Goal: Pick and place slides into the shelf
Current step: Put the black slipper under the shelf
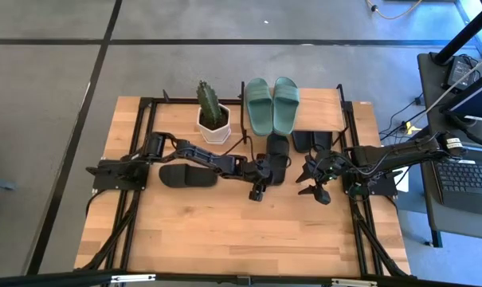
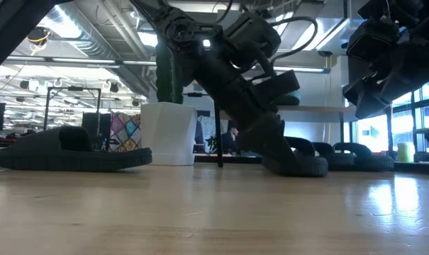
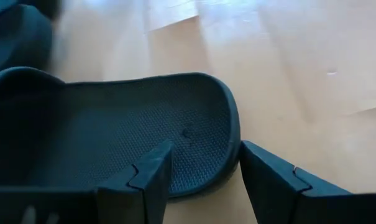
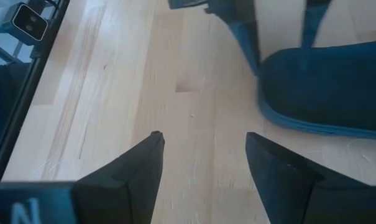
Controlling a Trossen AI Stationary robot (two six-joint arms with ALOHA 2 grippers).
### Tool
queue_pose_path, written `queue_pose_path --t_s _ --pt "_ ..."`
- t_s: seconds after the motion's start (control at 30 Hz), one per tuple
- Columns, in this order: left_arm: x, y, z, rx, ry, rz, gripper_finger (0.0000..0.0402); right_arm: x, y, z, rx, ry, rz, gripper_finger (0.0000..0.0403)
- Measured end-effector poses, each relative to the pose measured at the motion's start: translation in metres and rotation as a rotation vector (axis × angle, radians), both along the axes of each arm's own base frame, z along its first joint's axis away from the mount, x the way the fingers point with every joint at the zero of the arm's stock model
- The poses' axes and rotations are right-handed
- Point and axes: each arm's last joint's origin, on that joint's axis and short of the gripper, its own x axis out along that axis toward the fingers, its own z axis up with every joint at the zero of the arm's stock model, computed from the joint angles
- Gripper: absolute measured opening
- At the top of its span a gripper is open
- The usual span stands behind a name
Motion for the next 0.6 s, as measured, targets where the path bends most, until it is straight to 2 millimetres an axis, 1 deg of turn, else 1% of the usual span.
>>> queue_pose_path --t_s 0.13,0.6 --pt "0.002 0.012 0.002 0.033 -0.023 0.028 0.0176 0.0 0.0 0.0 -0.008 -0.001 -0.005 0.0227" --pt "0.006 0.07 0.012 0.04 -0.154 0.155 0.0176 0.0 -0.001 0.0 -0.027 -0.003 -0.022 0.0227"
